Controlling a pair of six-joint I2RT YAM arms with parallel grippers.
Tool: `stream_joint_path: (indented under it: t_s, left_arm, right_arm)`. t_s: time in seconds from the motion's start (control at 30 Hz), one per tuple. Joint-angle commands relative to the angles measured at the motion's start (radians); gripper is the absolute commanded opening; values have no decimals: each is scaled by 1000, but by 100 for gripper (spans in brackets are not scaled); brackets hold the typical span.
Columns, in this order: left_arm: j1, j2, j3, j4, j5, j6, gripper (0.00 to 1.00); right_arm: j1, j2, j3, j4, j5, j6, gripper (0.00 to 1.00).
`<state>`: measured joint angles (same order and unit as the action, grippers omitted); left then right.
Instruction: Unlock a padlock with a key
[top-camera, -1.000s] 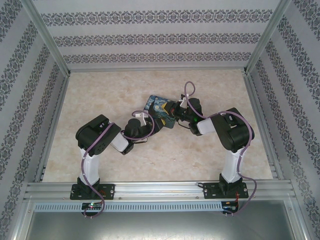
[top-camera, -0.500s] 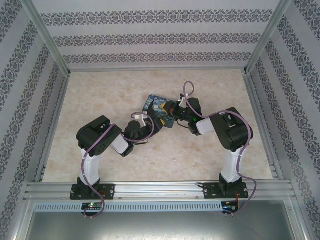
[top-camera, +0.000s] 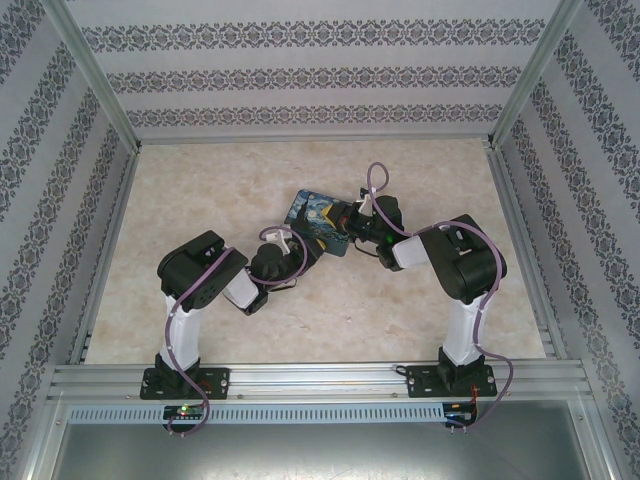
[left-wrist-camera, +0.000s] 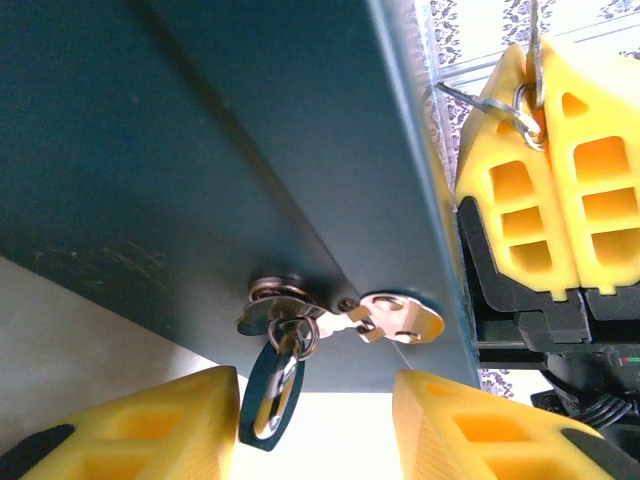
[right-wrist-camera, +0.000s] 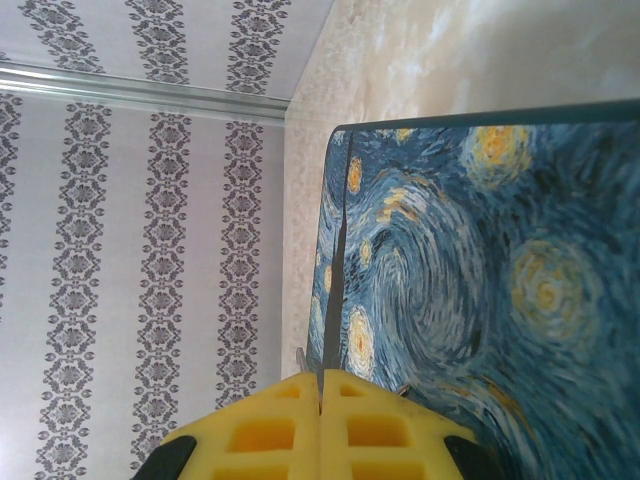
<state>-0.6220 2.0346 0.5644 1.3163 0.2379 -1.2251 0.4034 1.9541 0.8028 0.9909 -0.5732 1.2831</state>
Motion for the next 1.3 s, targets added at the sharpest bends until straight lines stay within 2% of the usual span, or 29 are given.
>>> stream_joint_path:
  t_s: [0.0,0.13,0.43,0.63,0.9,1.1,1.2,1.27]
  left_arm:
    - [-6,12,-17,-4,-23,-2,41]
    - [-6,-2,-10,-63,-22,13,36]
    - [-6,-57,24,-275,-15,74,35]
    - [-6,-65,46,-349,-18,91,30]
    - [-6,-54,60,-362,-29,90,28]
    - [-5,-51,60,-345,-39,90,22]
    - [-6,-59,65,-356,-43,99,17]
    - [-5,-64,69,-361,-42,99,10]
  right_arm:
    - [15,28,-7,-64,-4,-1,0]
    - [14,31,-7,-63,-4,1,0]
    - [12,29,-9,-61,-3,1,0]
    - [13,29,-10,-58,-2,3,0]
    - [12,31,-12,-57,-4,2,0]
    - [12,32,-11,-57,-4,2,0]
    - [12,34,-6,-58,-10,4,0]
    - [10,28,1,-66,-17,2,0]
